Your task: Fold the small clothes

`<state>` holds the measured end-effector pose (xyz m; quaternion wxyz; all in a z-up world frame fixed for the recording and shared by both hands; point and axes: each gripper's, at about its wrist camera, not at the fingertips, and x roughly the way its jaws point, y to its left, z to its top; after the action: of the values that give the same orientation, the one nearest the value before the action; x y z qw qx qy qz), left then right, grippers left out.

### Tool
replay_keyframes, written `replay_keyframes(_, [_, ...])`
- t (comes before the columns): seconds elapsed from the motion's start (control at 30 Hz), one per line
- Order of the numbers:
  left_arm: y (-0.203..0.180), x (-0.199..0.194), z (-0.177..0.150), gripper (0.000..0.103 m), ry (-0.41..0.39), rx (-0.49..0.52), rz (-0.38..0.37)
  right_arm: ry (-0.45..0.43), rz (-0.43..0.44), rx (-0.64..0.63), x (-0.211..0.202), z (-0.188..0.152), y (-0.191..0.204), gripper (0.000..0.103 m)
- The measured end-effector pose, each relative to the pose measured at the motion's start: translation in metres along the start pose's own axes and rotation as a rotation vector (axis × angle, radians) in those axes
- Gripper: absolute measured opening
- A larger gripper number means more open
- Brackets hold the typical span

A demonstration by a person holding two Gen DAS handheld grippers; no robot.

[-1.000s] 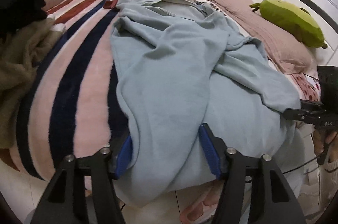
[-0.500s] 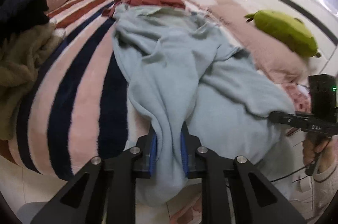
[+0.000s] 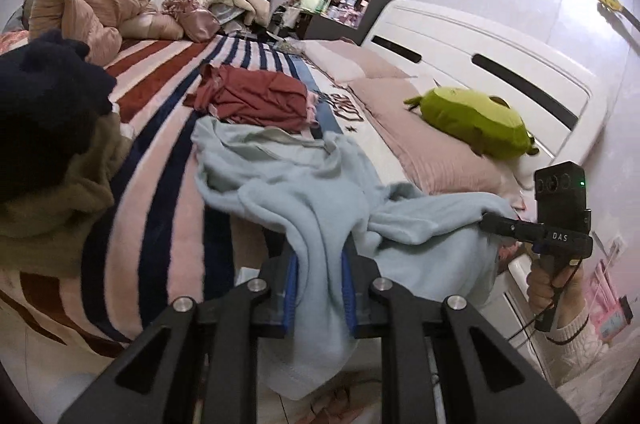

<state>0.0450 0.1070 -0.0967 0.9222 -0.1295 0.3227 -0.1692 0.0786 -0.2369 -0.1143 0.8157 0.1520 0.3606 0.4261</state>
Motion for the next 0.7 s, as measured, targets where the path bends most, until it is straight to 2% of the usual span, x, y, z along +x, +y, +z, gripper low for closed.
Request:
replay_keyframes(0.07, [0.007,0.015,0.013,0.016,0.002,0.006,0.024,-0.012,-0.029,0.001,0.003,0.011,-0.007,0.007])
replay_keyframes(0.17, [0.023,0.049,0.037,0.016,0.023,-0.023,-0.001,-0.009,-0.096,0.003,0.019,0.037,-0.027,0.007])
replay_keyframes(0.3, [0.047,0.121,0.076,0.016,0.090,-0.012,0.107,0.026,-0.188,0.043,0.060,0.078,-0.073,0.007])
replay_keyframes(0.43, [0.070,0.187,0.089,0.021,0.168,0.002,0.164,0.096,-0.279,0.116,0.104,0.102,-0.124,0.007])
replay_keyframes(0.53, [0.082,0.224,0.084,0.026,0.239,0.025,0.201,0.150,-0.320,0.157,0.128,0.104,-0.154,0.007])
replay_keyframes(0.57, [0.086,0.234,0.080,0.030,0.261,0.033,0.201,0.159,-0.321,0.162,0.130,0.101,-0.157,0.008])
replay_keyframes(0.63, [0.085,0.234,0.078,0.040,0.253,0.039,0.180,0.175,-0.309,0.158,0.135,0.095,-0.163,0.011])
replay_keyframes(0.67, [0.082,0.230,0.078,0.053,0.253,0.042,0.156,0.184,-0.289,0.153,0.134,0.093,-0.163,0.015])
replay_keyframes(0.7, [0.080,0.225,0.078,0.067,0.255,0.042,0.133,0.188,-0.274,0.149,0.133,0.093,-0.161,0.023])
